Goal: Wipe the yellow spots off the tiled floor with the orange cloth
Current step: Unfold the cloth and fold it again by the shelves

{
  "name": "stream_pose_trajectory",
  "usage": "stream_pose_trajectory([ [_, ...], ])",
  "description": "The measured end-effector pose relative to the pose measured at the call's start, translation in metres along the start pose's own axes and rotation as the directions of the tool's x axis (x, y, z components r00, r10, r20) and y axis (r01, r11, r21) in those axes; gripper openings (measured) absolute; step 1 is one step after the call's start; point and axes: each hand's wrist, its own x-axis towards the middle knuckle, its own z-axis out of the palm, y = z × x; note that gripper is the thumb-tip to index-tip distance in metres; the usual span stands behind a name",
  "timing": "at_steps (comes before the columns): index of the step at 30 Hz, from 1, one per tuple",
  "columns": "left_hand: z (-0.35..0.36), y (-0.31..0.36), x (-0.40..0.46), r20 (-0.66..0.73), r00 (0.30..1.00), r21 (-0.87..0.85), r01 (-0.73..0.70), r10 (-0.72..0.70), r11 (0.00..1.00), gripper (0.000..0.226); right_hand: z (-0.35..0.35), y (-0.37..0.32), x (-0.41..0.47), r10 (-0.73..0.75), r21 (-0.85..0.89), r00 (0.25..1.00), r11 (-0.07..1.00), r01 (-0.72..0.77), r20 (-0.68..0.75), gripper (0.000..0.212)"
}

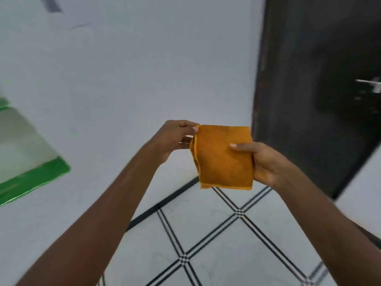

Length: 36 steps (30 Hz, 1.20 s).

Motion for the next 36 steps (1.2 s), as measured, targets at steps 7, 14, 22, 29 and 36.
stream_pose_trajectory([
  [7, 0.234, 0.002, 0.085, 0.280, 0.956, -0.075, 0.116, -0.091, 0.990, 0.031, -0.201, -0.009, -0.057, -0.009, -0.007, 0.899, 1.000, 0.007, -0.437, 0.053],
  [14, 0.456, 0.031, 0.125, 0.613, 0.790, -0.081, 0.076, -0.011, 0.994, 0.031, -0.381, 0.002, -0.135, 0.075, 0.170, 0.697, 0.983, 0.068, -0.713, 0.061],
  [22, 0.689, 0.087, 0.138, 0.862, 0.506, -0.037, 0.031, 0.016, 0.999, 0.031, -0.531, -0.008, -0.232, 0.174, 0.288, 0.426, 0.932, 0.220, -0.888, 0.050],
  [29, 0.850, 0.116, 0.125, 0.952, 0.305, -0.002, 0.038, -0.010, 0.999, 0.029, -0.630, 0.005, -0.311, 0.242, 0.303, 0.219, 0.898, 0.320, -0.945, 0.046],
  [36, 1.016, 0.091, 0.077, 0.939, 0.298, 0.156, 0.074, -0.171, 0.985, 0.026, -0.774, 0.058, -0.382, 0.314, 0.346, 0.154, 0.898, 0.273, -0.937, 0.047],
])
